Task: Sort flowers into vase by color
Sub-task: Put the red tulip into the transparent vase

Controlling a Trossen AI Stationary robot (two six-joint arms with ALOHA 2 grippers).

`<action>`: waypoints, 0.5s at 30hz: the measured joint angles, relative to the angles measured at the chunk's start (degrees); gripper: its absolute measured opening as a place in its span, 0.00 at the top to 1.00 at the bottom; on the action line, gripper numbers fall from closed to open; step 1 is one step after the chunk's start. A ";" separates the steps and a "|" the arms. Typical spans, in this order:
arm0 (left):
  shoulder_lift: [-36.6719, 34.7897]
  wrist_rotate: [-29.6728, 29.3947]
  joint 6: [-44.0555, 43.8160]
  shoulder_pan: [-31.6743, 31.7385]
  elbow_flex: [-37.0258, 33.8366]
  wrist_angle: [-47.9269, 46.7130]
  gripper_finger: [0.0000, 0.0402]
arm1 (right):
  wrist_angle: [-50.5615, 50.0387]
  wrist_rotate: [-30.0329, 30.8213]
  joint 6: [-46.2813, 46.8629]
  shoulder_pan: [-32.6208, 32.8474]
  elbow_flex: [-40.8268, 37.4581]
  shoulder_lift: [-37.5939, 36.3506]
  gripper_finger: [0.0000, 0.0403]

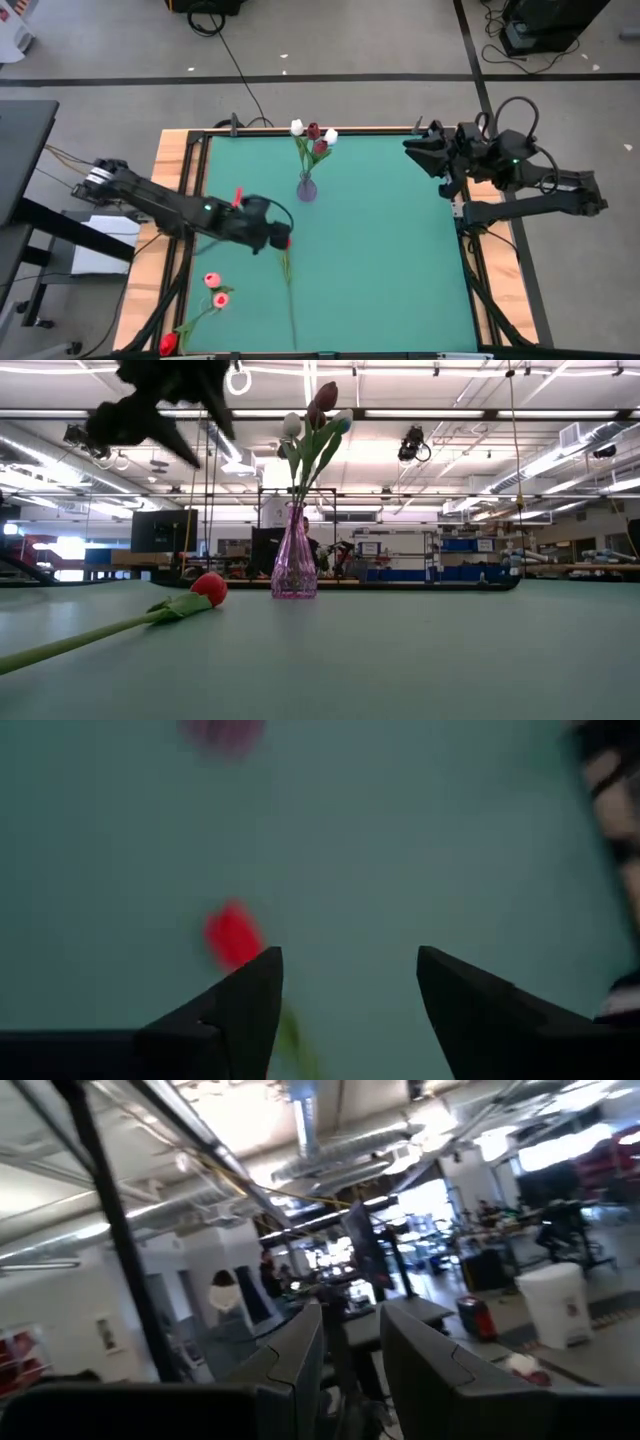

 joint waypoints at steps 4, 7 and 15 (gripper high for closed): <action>5.79 11.04 -9.01 -0.19 0.00 -0.93 0.47 | -2.75 2.64 1.05 -0.02 0.00 -0.73 0.72; 9.58 16.75 -12.34 -0.33 0.00 -0.20 0.51 | -3.81 3.52 1.00 -0.02 0.00 -1.08 0.72; 15.91 21.01 -15.24 -0.31 0.00 7.38 0.53 | -4.88 3.68 1.05 -0.02 0.00 -1.07 0.72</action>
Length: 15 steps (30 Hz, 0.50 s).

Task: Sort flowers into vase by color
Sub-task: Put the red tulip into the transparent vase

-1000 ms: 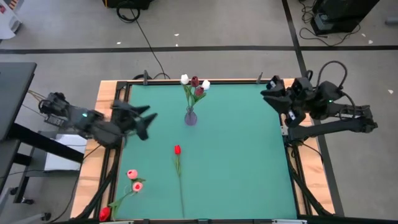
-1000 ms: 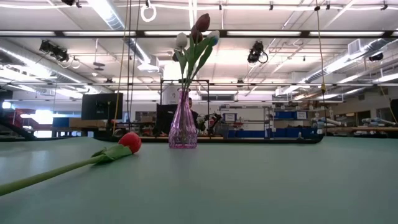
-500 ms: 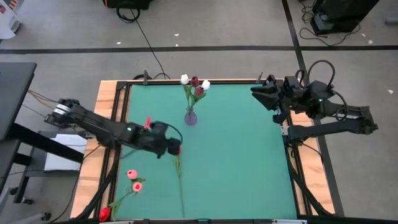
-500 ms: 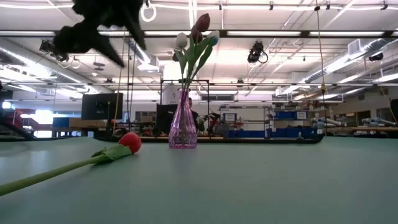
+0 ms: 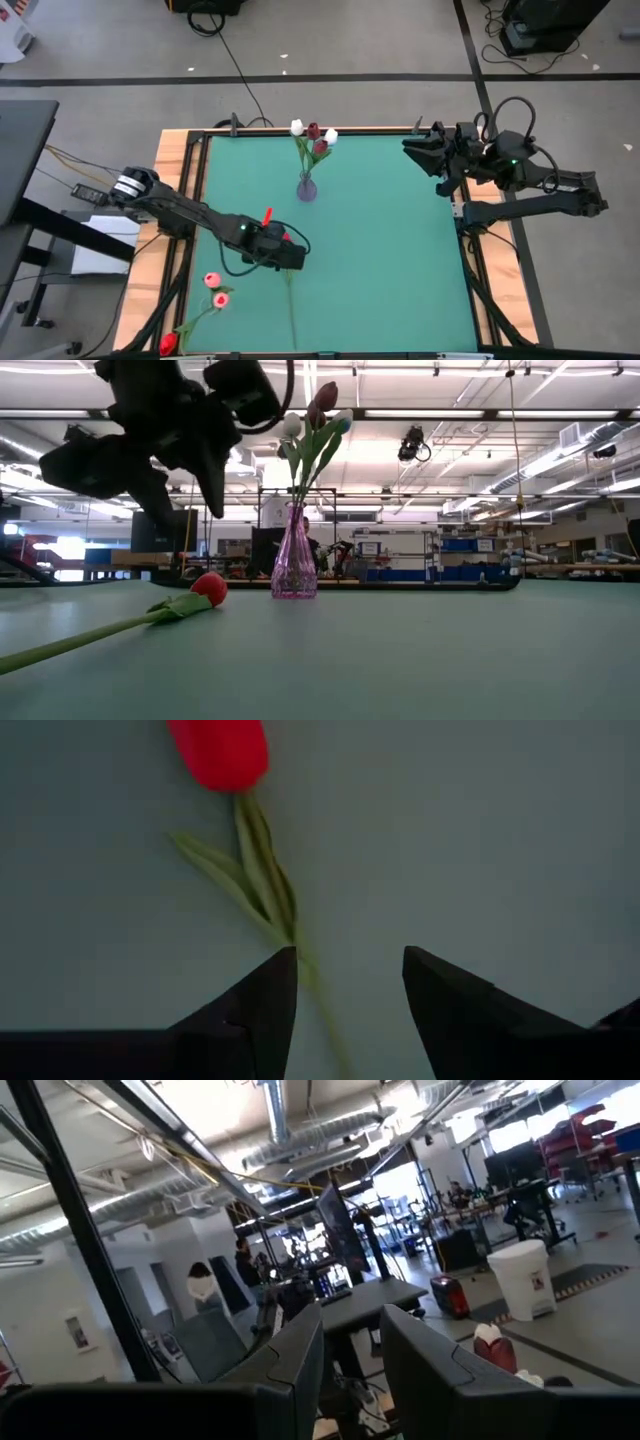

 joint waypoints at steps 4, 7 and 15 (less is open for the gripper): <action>1.67 1.87 -5.68 -0.02 0.00 1.57 0.50 | -0.02 2.79 0.89 0.00 0.00 0.00 0.72; 3.44 3.79 -7.58 -0.07 0.00 1.51 0.45 | -0.04 4.10 1.73 0.00 0.00 -0.01 0.72; 8.88 4.20 -9.47 -0.37 0.00 6.46 0.35 | -0.98 4.24 2.71 0.00 0.00 0.11 0.72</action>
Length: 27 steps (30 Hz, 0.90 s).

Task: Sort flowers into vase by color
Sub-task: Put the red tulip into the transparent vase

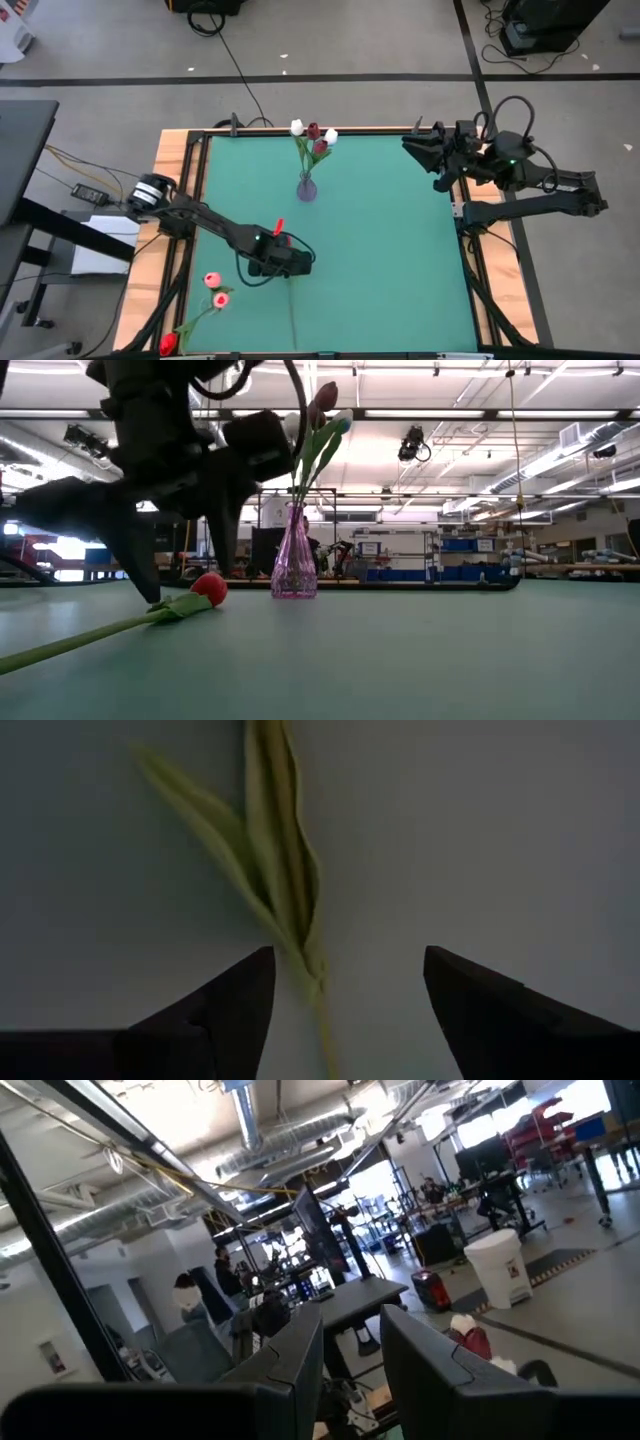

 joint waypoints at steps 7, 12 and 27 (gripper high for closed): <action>3.26 3.85 -3.07 0.02 0.09 1.76 0.41 | -2.45 -0.02 0.77 0.00 0.00 -0.11 0.72; 3.41 4.51 -3.17 -0.09 0.11 0.87 0.55 | -2.50 -0.03 0.74 0.00 0.00 -0.33 0.72; 3.16 4.50 6.21 1.16 0.14 -3.20 0.98 | -2.67 -1.06 -1.77 0.04 -0.02 -2.32 0.72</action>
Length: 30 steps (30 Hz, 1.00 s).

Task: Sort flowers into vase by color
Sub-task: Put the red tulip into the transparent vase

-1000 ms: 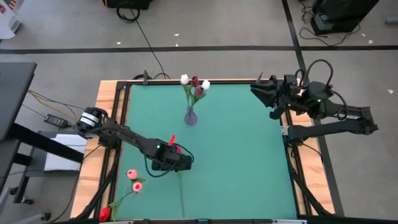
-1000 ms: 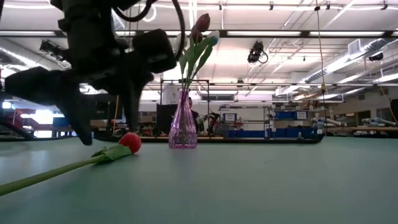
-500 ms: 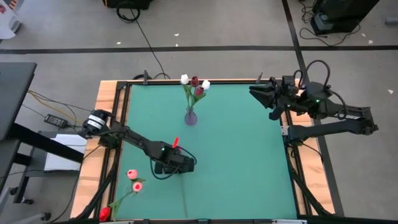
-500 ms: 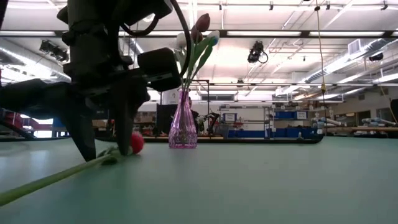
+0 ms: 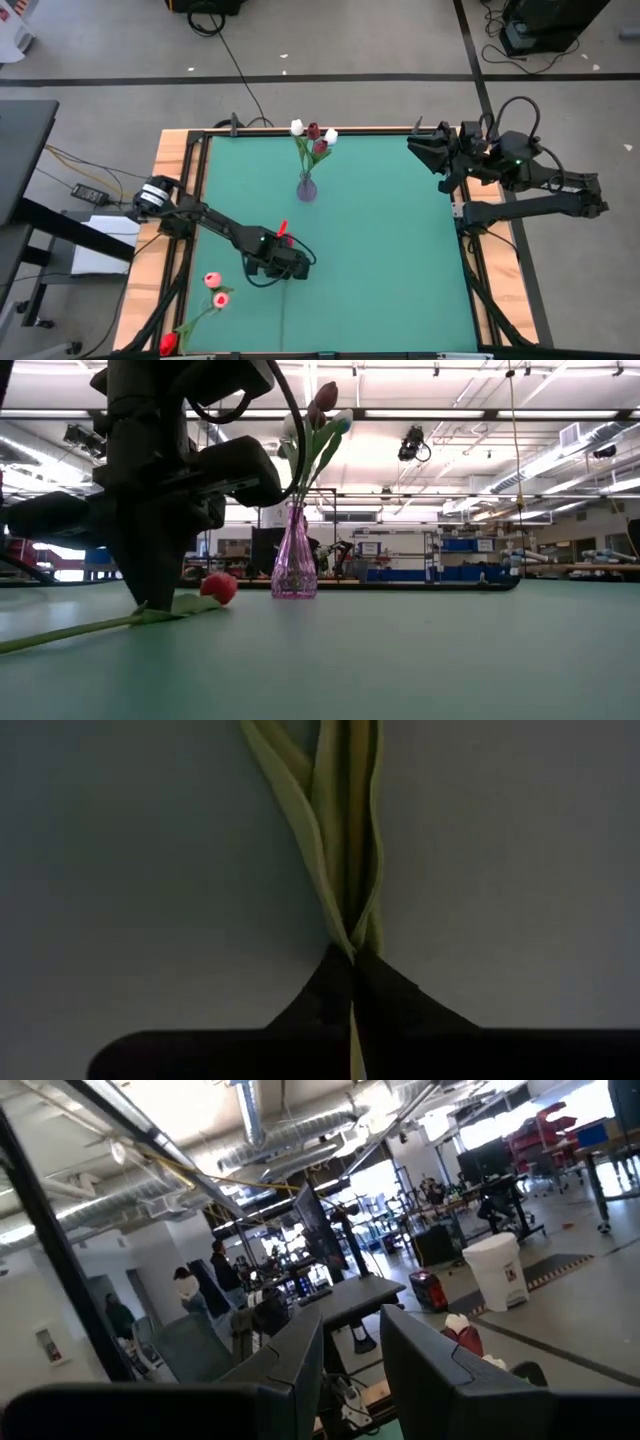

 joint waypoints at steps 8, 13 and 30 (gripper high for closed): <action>-9.42 -10.37 4.08 0.40 -0.18 -3.32 1.00 | 0.02 -2.57 -1.57 0.03 0.00 0.07 0.72; -17.95 -13.65 7.91 0.53 -0.13 -8.32 1.00 | 0.12 -2.50 -1.57 0.03 0.00 0.07 0.72; -38.19 -19.42 25.98 3.85 -0.07 -22.64 0.99 | 0.17 -2.40 -2.52 0.03 0.00 0.07 0.72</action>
